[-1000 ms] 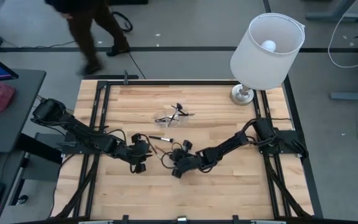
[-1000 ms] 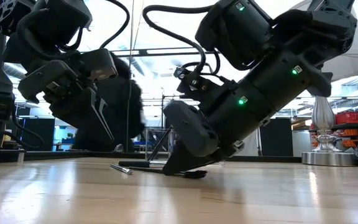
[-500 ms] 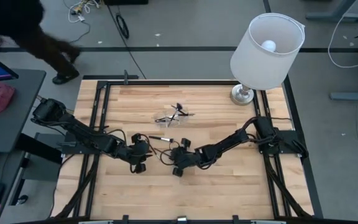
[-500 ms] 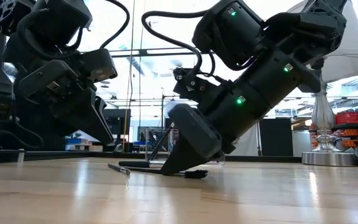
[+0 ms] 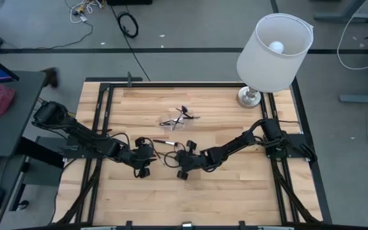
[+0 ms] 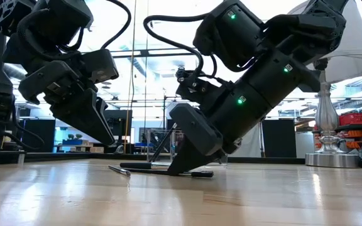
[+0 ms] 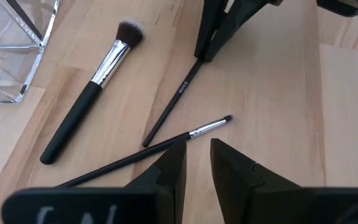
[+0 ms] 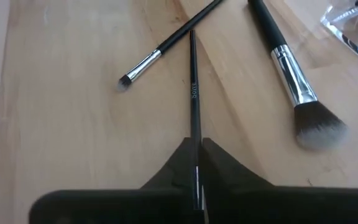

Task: Put items in baskets/containers
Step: Put the black eyebrow brush into the transparent organizer

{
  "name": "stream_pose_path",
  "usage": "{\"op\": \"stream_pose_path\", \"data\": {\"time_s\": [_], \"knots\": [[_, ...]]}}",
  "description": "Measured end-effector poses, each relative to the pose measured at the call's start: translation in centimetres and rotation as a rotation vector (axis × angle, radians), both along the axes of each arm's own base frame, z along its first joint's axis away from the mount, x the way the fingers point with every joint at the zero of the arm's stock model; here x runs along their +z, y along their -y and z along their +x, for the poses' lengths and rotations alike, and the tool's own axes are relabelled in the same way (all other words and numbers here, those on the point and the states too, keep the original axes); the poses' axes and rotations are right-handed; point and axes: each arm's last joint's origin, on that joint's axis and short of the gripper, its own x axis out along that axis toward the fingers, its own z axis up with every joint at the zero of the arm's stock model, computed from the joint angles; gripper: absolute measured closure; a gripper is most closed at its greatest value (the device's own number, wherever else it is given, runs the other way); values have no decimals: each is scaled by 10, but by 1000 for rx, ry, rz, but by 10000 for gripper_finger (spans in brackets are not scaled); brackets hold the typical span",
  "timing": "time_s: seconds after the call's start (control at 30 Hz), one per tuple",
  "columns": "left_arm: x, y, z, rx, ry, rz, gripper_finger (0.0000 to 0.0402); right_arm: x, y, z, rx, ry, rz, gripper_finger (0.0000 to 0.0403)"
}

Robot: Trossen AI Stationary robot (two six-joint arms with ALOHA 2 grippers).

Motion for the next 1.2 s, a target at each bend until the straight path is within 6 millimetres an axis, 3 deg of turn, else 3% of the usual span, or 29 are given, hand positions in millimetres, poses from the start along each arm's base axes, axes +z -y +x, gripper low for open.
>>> {"op": "stream_pose_path", "data": {"time_s": [0.1,0.2,0.33,0.43,0.63,0.77,0.97,1.2], "knots": [[0,0,0,0,0,0,326,4,0,0,36,2,-24,387],[0,0,0,0,0,0,326,20,1,-1,92,12,-67,395],[0,0,0,-1,-1,1,326,61,12,-3,159,43,-180,398],[0,0,0,-1,-1,1,326,97,33,-8,131,49,-321,398],[0,0,0,-1,-1,1,326,150,79,-28,211,-78,-610,398],[0,0,0,0,0,0,326,159,104,-46,383,-322,-811,398],[0,-1,0,13,7,20,326,163,117,-48,639,-573,-1126,398],[0,-1,0,15,9,30,326,159,120,-46,795,-670,-1229,398]]}}
